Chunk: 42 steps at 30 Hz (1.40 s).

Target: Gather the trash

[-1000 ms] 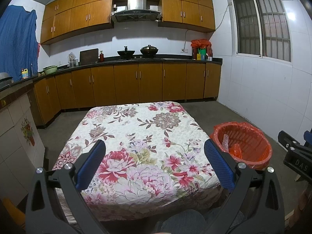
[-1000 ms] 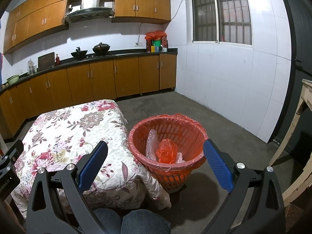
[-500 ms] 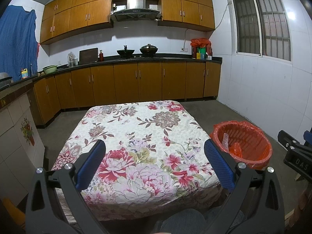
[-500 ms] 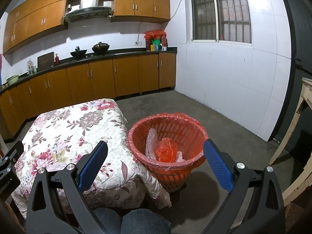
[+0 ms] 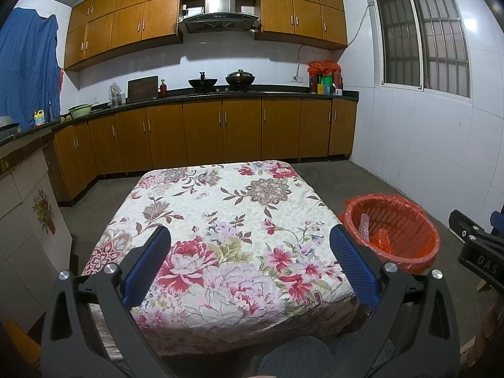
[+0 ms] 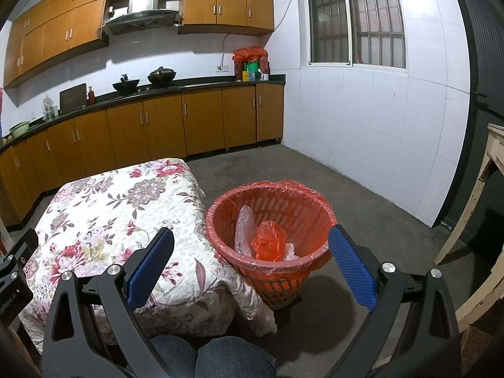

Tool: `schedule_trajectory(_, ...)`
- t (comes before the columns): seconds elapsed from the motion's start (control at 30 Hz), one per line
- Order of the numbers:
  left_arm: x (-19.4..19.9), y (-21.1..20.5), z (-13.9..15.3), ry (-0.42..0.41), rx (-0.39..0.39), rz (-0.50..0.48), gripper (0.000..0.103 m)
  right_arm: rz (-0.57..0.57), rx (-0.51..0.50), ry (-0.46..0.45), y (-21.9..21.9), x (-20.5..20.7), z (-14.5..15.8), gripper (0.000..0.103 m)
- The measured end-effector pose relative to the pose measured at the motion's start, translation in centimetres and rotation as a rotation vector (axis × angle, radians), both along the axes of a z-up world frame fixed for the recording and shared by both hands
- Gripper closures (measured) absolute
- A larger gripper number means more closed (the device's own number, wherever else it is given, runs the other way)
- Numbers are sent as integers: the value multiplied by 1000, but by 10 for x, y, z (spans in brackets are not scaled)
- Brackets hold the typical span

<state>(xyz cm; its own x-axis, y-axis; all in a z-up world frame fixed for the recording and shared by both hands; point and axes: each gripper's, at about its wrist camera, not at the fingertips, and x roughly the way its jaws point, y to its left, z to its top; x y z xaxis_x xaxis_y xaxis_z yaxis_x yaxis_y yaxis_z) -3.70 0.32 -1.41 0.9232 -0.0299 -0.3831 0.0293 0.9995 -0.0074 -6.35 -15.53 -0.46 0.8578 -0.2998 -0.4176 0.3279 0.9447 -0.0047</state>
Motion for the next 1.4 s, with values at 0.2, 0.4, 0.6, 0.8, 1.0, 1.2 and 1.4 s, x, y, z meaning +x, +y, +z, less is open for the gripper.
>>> schedule_trajectory(0.2, -1, -1, 0, 1, 0, -1, 4, 0, 1, 1, 0, 0, 0, 5)
schedule_trajectory(0.4, -1, 0, -3, 5, 0, -2, 4, 0, 1, 1, -1, 1, 1, 5)
schedule_trajectory(0.6, -1, 0, -3, 7, 1, -3, 4, -1, 3, 3, -1, 0, 0, 5)
schedule_trajectory(0.8, -1, 0, -4, 9, 1, -3, 4, 0, 3, 3, -1, 1, 1, 5)
schedule_trajectory(1.0, 0, 1, -4, 11, 1, -5, 4, 0, 4, 4, -1, 1, 1, 5)
schedule_trajectory(1.2, 0, 1, -4, 12, 2, -6, 4, 0, 5, 5, -1, 1, 1, 5)
schedule_trajectory(1.4, 1, 3, -4, 16, 1, -1, 4, 0, 5, 6, -1, 1, 1, 5)
